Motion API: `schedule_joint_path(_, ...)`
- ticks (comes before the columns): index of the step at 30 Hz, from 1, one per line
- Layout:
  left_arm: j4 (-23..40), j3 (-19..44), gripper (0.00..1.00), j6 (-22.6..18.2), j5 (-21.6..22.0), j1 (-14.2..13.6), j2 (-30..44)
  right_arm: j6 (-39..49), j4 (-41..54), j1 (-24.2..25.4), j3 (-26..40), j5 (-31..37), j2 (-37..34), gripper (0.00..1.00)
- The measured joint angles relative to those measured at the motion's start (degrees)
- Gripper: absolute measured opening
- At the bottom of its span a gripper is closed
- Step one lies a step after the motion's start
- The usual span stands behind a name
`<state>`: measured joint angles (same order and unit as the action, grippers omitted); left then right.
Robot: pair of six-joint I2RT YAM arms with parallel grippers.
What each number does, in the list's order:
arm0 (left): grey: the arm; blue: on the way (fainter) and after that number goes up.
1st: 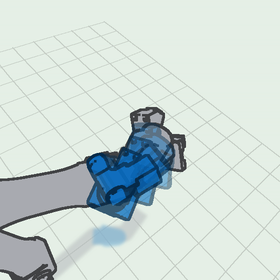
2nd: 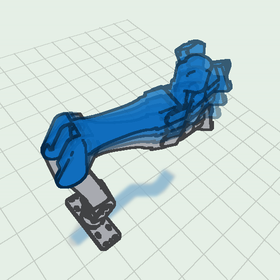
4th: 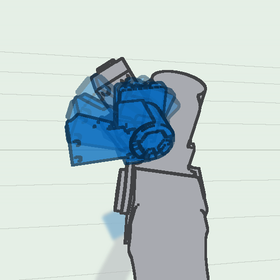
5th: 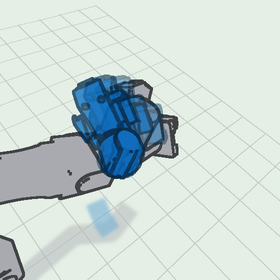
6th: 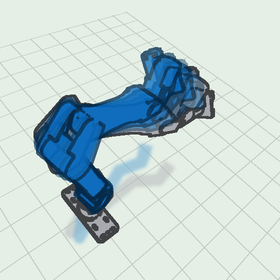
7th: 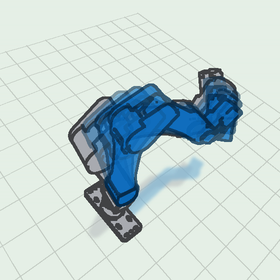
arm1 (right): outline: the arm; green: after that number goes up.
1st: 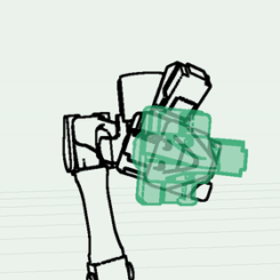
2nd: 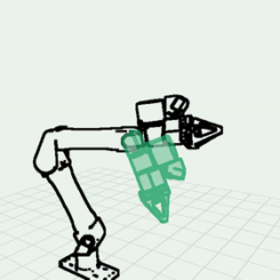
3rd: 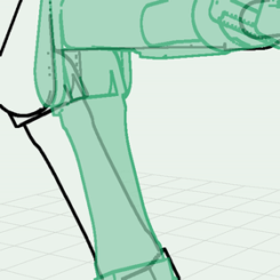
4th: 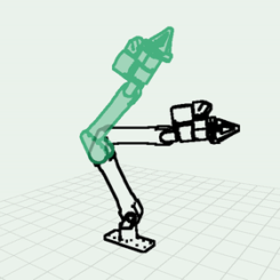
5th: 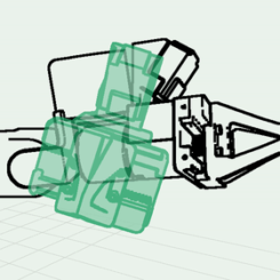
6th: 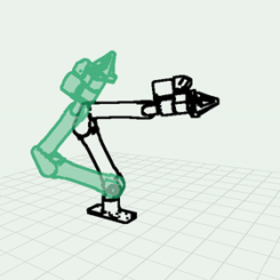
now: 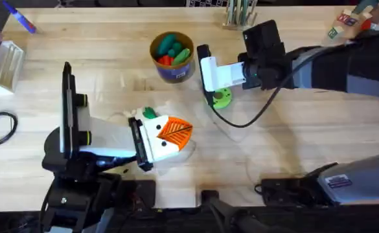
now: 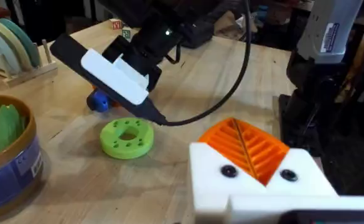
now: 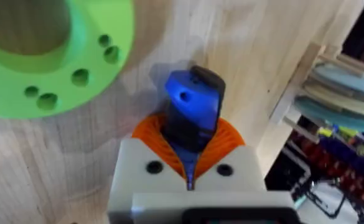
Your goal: Pick up the gripper from the table and insert it into the empty holder that is missing its gripper. Then pick up a screw, insert it into the mounting hole, and use the screwdriver to tighten it. Finally, clean up the table by picking up the vegetable and placing it into the bucket.
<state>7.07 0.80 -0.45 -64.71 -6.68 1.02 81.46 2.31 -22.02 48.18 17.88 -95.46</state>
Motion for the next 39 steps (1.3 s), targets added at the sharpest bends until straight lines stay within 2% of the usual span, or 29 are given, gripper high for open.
schedule_joint_path(1,0.0,0.0,0.005,0.0,0.0,0.0,0.0,0.0,0.8,0.0,0.3,0.1,0.0,0.049)
schedule_joint_path(4,0.0,0.0,0.008,0.0,0.0,0.0,0.0,-1.6,1.3,0.0,0.9,0.6,0.3,0.476)
schedule_joint_path(5,0.0,0.0,0.037,0.0,0.0,0.0,0.0,-2.8,1.2,0.0,1.2,0.8,0.3,0.61)
schedule_joint_path(7,0.0,0.0,0.194,-0.2,0.0,0.0,0.0,-5.7,1.1,0.0,1.7,1.4,0.7,0.891)
schedule_joint_path(8,0.0,0.0,0.323,-0.2,0.0,0.0,0.0,-7.2,2.0,0.0,1.9,1.6,1.3,0.931)
schedule_joint_path(10,0.0,0.0,0.645,-0.2,0.0,0.0,0.0,-10.8,4.3,0.0,1.9,1.8,2.2,0.945)
schedule_joint_path(12,0.0,0.0,0.927,-0.1,0.0,0.0,0.0,-14.4,6.3,0.0,1.9,1.8,3.0,0.946)
schedule_joint_path(13,0.0,0.0,0.972,-0.1,0.0,0.0,0.0,-16.7,7.3,0.0,1.9,1.8,3.6,0.947)
schedule_joint_path(19,-0.2,0.0,0.988,-0.2,0.6,0.0,0.0,-29.8,9.7,0.0,1.9,1.8,9.9,0.949)
schedule_joint_path(22,-2.1,-0.1,0.985,-0.2,3.3,0.0,0.0,-34.2,9.7,0.0,2.0,1.8,12.9,0.948)
schedule_joint_path(25,-7.0,-0.1,0.986,-0.2,6.2,0.0,0.0,-36.6,9.7,0.0,2.0,1.8,14.8,0.949)
schedule_joint_path(27,-5.4,1.2,0.986,0.7,9.9,0.0,0.0,-37.6,9.8,0.0,2.0,1.8,15.7,0.949)
schedule_joint_path(28,-2.7,2.7,0.986,1.9,12.6,0.0,0.0,-38.0,9.8,0.0,2.0,1.8,16.1,0.949)
schedule_joint_path(31,11.3,10.0,0.985,6.1,23.5,0.0,0.3,-39.6,9.8,0.0,2.0,1.8,17.5,0.95)
schedule_joint_path(35,27.7,21.9,0.985,10.6,37.1,0.0,5.2,-41.5,9.8,0.0,2.0,1.8,18.5,0.951)
schedule_joint_path(39,39.2,31.5,0.985,12.4,44.4,0.0,15.8,-42.5,9.8,0.0,2.0,1.8,18.6,0.95)
